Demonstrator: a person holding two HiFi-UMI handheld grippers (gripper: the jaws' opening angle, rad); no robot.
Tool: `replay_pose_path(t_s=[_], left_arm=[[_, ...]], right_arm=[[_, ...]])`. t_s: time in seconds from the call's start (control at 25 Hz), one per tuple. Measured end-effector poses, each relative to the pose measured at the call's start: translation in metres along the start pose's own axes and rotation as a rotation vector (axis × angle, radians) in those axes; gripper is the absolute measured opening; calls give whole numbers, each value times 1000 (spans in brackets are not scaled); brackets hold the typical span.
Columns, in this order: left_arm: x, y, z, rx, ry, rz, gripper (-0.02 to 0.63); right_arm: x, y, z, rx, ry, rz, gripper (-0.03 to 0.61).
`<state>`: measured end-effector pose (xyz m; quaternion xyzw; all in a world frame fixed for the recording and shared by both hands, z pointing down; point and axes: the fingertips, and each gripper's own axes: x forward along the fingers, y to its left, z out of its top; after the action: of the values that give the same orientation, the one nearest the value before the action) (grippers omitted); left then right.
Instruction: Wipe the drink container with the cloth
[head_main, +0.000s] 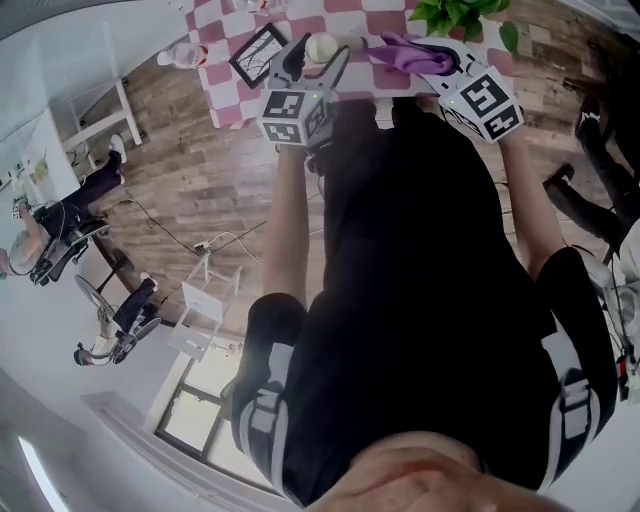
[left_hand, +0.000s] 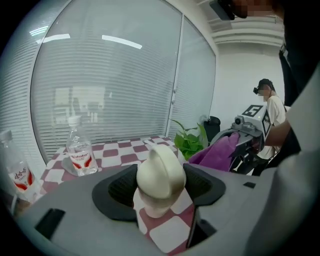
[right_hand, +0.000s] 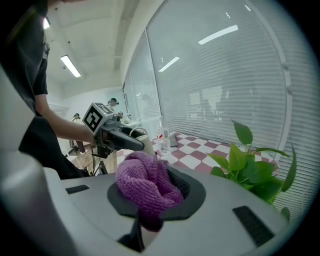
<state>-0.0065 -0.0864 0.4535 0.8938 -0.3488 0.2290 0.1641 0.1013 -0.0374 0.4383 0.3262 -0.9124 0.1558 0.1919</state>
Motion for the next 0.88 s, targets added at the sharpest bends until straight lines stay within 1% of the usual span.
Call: replay_pose_path(t_s=[0.12, 0.28, 0.44, 0.68, 0.88], left_arm=[[6, 3, 1, 3, 10, 14, 302], [12, 4, -5, 41, 45, 34, 302], [14, 5, -4, 44, 44, 39, 302], [18, 2, -1, 98, 12, 21, 302], [16, 0, 7, 94, -36, -26, 304]], right_arm=[[-4, -8, -3, 31, -10, -66, 60], [-8, -13, -7, 75, -22, -115, 60], [-10, -11, -9, 72, -4, -123, 60], [-11, -12, -9, 84, -12, -138, 60], [-11, -10, -10, 94, -9, -146, 60]])
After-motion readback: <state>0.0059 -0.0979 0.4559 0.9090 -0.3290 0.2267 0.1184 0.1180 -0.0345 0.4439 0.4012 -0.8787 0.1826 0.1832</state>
